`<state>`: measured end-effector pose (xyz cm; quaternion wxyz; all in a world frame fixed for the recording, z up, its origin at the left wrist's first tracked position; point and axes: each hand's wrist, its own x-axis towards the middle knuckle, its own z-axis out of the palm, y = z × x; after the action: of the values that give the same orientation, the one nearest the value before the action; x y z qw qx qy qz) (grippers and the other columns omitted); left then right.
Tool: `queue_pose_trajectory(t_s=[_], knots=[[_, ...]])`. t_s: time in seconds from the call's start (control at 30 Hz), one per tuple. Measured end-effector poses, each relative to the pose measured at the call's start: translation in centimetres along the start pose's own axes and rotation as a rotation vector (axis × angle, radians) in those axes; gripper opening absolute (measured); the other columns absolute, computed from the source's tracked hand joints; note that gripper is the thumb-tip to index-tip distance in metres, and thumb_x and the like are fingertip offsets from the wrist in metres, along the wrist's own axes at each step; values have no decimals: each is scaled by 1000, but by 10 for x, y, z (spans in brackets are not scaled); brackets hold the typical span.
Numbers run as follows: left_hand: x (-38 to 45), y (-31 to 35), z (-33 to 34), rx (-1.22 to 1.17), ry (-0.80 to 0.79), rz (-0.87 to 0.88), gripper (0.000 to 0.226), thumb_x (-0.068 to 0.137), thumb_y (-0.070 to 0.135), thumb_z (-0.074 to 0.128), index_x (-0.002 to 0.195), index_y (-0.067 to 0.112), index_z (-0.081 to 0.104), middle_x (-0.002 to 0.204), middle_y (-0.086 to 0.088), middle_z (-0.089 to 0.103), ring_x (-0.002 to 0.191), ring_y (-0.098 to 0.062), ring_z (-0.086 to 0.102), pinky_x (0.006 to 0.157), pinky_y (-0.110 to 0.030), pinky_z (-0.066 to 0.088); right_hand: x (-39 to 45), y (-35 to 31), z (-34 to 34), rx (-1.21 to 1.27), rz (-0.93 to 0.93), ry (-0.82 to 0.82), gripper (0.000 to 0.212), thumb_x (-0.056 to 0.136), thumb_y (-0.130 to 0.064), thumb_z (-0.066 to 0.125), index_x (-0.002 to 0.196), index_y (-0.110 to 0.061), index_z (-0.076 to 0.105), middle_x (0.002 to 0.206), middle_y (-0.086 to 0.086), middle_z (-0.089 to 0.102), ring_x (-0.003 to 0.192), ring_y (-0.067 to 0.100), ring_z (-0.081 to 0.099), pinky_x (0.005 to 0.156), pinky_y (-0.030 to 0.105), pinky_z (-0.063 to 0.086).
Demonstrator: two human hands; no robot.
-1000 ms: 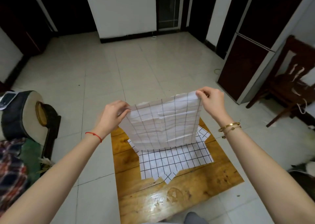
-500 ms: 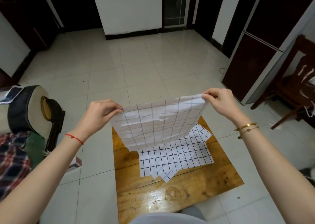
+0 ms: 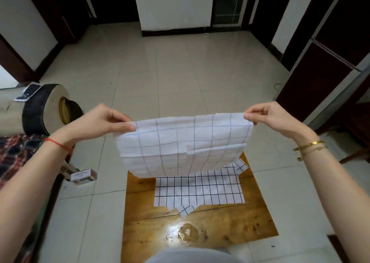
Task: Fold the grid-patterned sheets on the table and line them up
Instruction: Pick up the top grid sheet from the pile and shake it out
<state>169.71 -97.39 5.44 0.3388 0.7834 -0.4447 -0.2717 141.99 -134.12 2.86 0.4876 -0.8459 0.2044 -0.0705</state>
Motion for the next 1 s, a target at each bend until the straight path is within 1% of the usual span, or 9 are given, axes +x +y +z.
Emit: queue_pose_trajectory(t_s=[0.17, 0.27, 0.37, 0.43, 0.5, 0.6, 0.73, 0.83, 1.0], knots=[[41, -9, 12, 41, 72, -89, 21, 80, 34, 70, 95, 21, 77, 93, 10, 75, 89, -5, 69, 82, -25, 53, 37, 24, -8, 35, 34, -20, 11, 87, -22, 65, 82, -15, 72, 69, 5, 59, 65, 12, 46, 66, 21, 39], [70, -24, 26, 29, 141, -148, 18, 84, 28, 69, 97, 17, 76, 93, 9, 74, 89, -3, 68, 84, -18, 51, 65, 45, -3, 67, 80, -26, 14, 89, -18, 63, 89, -6, 71, 70, 8, 60, 62, 10, 47, 59, 18, 37], [100, -44, 47, 52, 215, -183, 11, 86, 20, 70, 92, 13, 76, 91, 15, 73, 84, -3, 67, 83, -17, 49, 97, 70, 5, 65, 137, 23, 10, 89, -13, 62, 87, -6, 69, 53, -13, 59, 49, -3, 49, 54, 7, 37], [119, -58, 64, 68, 266, -200, 5, 86, 16, 69, 86, 15, 74, 84, 17, 70, 74, 4, 63, 76, -6, 45, 119, 88, 14, 26, 171, 59, 11, 89, -15, 62, 82, -11, 68, 46, -16, 56, 45, -5, 48, 50, 6, 35], [138, -75, 80, 92, 308, -250, 8, 87, 16, 68, 89, 12, 74, 83, 9, 69, 75, 6, 59, 67, 2, 38, 141, 110, 25, -14, 202, 97, 16, 89, -16, 60, 74, -15, 67, 46, -11, 53, 40, -1, 44, 47, 10, 36], [162, -105, 102, 88, 328, -328, 14, 89, 18, 65, 94, 8, 74, 95, -1, 71, 91, -11, 62, 74, -14, 41, 170, 140, 41, -41, 266, 133, 16, 90, -13, 58, 77, -12, 68, 43, -5, 52, 35, 2, 47, 46, 12, 41], [181, -134, 126, 61, 365, -372, 16, 91, 13, 62, 97, 4, 73, 96, -2, 68, 92, -11, 58, 77, -19, 39, 195, 180, 61, -5, 344, 133, 12, 91, -11, 56, 89, -8, 67, 49, 1, 64, 51, 18, 67, 46, 19, 50], [188, -157, 137, 83, 355, -381, 18, 93, 10, 58, 99, 8, 74, 99, 0, 70, 94, -11, 59, 79, -17, 40, 204, 200, 76, 31, 376, 160, 12, 91, -8, 56, 93, -4, 66, 60, 8, 69, 61, 26, 70, 59, 30, 58], [186, -192, 149, 60, 292, -399, 20, 92, 9, 57, 98, 12, 76, 105, -3, 73, 99, -13, 63, 84, -18, 44, 197, 208, 98, 69, 436, 210, 12, 91, -3, 56, 87, -6, 66, 82, 14, 68, 59, 9, 69, 54, 17, 55]])
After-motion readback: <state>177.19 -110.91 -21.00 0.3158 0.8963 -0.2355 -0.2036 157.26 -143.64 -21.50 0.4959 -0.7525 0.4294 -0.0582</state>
